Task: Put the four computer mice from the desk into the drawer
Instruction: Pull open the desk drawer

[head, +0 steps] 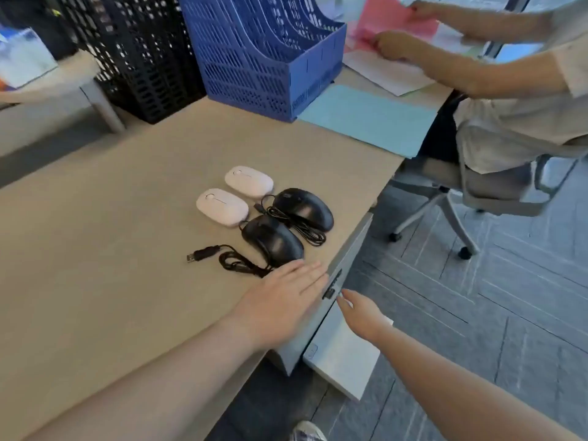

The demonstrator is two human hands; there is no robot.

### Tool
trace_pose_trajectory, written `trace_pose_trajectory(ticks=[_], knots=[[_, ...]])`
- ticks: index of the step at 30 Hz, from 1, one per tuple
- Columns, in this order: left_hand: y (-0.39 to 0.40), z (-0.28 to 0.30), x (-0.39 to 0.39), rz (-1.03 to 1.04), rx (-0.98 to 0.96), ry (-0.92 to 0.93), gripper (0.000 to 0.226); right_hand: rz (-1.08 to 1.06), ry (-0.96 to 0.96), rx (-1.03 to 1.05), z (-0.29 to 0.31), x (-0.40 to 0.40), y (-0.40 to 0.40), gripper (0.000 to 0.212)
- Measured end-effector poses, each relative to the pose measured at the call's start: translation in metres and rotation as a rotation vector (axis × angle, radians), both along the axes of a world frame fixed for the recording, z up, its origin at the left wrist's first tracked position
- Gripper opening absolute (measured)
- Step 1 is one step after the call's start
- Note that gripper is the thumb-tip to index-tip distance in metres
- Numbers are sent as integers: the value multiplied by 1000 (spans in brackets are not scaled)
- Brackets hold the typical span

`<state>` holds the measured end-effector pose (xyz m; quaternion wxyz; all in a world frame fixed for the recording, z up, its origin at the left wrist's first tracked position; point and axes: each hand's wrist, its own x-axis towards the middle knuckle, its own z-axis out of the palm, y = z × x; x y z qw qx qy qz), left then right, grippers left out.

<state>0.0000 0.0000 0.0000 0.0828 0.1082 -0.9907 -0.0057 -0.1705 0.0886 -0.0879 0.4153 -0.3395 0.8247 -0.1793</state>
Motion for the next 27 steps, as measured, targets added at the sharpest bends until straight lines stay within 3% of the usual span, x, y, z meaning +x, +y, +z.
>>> trace_pose_trajectory(ticks=[5, 10, 15, 22, 24, 26, 27], knots=[[12, -2, -2, 47, -136, 13, 47, -208, -150, -179, -21, 0, -16, 36], [34, -15, 4, 135, -220, -22, 56, -230, -222, -273, -34, 2, -10, 34], [38, -11, 4, 182, 1, -15, 57, -247, -300, -318, -37, 6, -8, 35], [37, -14, 2, 230, 94, -17, 50, -264, -340, -311, -41, -19, 26, 27], [37, -14, 1, 232, 94, -12, 50, -178, -172, -282, -36, -32, 39, 22], [37, -14, 1, 242, 97, -12, 50, -66, 225, -380, -30, -40, 46, 11], [38, -14, 1, 249, 104, -16, 51, -7, 389, -474, -27, -42, 48, 17]])
